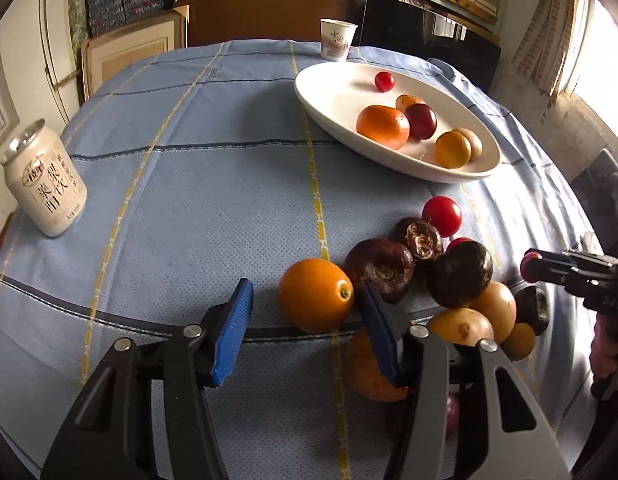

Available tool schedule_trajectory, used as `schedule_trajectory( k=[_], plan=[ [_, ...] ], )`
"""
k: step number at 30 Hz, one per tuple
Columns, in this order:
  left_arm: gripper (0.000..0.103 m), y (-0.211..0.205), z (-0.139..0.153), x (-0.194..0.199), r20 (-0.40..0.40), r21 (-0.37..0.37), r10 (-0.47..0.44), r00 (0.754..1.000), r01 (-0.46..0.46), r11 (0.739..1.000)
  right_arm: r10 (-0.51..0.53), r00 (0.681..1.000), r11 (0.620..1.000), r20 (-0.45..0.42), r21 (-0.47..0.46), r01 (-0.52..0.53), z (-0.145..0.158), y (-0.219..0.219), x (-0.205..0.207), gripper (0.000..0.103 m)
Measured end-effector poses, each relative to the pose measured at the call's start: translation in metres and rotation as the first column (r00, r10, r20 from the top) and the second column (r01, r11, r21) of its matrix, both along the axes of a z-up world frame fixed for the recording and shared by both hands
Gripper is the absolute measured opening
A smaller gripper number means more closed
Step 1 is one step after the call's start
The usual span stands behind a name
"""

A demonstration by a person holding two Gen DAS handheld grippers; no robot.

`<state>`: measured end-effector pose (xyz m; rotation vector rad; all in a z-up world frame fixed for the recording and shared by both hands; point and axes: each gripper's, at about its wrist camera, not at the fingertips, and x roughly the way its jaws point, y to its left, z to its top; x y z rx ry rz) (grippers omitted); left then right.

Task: Organize fruits
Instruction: 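Close the left tool on the mandarin while the right tool holds the tomato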

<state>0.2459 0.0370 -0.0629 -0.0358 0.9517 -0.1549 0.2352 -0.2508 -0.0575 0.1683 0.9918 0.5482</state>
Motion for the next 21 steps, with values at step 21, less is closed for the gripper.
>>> schedule_trajectory(
  k=[21],
  plan=[
    [0.037, 0.006, 0.019, -0.005, 0.106, -0.008, 0.054, 0.993, -0.053, 0.999, 0.025, 0.997, 1.000, 0.071, 0.016, -0.027, 0.011, 0.004, -0.006, 0.026]
  ],
)
